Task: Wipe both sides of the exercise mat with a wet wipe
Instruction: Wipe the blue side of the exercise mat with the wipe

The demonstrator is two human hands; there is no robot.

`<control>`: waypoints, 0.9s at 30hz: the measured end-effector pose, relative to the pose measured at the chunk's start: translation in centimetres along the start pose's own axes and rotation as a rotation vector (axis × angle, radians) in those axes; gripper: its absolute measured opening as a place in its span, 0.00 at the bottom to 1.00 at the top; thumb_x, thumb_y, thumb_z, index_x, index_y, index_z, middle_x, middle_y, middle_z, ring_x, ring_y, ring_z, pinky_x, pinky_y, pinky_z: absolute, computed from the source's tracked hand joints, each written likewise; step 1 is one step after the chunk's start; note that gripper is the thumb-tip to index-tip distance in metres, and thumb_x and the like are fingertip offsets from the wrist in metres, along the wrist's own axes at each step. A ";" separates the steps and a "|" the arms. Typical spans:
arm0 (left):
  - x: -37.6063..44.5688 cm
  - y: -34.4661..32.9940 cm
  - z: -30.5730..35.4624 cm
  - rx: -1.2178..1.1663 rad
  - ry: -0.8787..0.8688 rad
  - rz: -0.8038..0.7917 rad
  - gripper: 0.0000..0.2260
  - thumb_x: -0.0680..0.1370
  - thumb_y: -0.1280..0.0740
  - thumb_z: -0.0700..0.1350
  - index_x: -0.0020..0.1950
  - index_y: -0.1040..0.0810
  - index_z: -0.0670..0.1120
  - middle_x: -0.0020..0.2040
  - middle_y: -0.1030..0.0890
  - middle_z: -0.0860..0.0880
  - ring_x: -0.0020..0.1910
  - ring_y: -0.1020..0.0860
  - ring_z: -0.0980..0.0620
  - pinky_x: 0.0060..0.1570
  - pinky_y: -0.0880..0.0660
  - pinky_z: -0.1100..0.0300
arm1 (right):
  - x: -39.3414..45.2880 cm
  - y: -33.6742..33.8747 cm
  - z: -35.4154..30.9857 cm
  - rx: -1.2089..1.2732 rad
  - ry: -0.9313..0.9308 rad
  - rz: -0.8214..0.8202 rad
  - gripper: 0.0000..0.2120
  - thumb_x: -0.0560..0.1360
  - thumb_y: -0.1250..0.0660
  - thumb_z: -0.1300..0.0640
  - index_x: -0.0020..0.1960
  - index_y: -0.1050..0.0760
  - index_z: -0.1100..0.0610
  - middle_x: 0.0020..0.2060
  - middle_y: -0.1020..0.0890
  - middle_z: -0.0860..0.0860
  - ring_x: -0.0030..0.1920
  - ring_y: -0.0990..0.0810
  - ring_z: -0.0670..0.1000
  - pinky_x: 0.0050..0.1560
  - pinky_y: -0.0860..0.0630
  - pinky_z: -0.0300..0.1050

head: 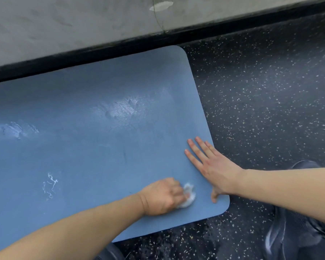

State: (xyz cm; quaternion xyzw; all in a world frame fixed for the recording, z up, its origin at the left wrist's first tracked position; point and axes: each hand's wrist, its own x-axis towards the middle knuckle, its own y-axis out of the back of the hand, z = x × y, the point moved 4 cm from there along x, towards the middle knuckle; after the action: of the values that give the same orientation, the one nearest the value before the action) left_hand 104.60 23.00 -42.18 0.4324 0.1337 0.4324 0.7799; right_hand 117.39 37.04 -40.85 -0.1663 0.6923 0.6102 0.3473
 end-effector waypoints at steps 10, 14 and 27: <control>-0.6 -2.2 2.6 -0.033 -0.022 -0.019 0.10 0.81 0.37 0.40 0.61 0.21 0.40 0.40 0.23 0.46 0.38 0.28 0.45 0.41 0.28 0.51 | -0.8 -0.6 0.1 0.022 0.055 0.082 0.80 0.58 0.23 0.24 0.81 0.72 0.62 0.78 0.75 0.65 0.79 0.75 0.68 0.82 0.65 0.62; 0.4 -0.8 -0.5 0.009 -0.032 -0.043 0.12 0.81 0.35 0.41 0.62 0.21 0.39 0.41 0.24 0.44 0.39 0.28 0.44 0.43 0.30 0.51 | -3.3 -2.8 1.1 0.045 0.153 0.142 0.75 0.58 0.27 0.20 0.85 0.57 0.62 0.83 0.62 0.65 0.83 0.63 0.67 0.82 0.56 0.62; 5.2 -4.7 2.1 0.028 0.013 0.038 0.08 0.82 0.37 0.41 0.55 0.19 0.42 0.37 0.24 0.47 0.38 0.29 0.45 0.42 0.31 0.53 | -2.7 -2.2 4.1 1.368 -0.700 0.458 0.19 0.76 0.23 0.53 0.64 0.23 0.46 0.53 0.18 0.42 0.48 0.17 0.46 0.56 0.19 0.53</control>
State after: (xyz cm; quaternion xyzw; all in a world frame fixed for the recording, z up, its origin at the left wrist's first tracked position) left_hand 111.50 24.71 -43.84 0.4428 0.1364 0.4478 0.7647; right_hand 121.86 40.04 -40.67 0.4307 0.7809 0.1232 0.4354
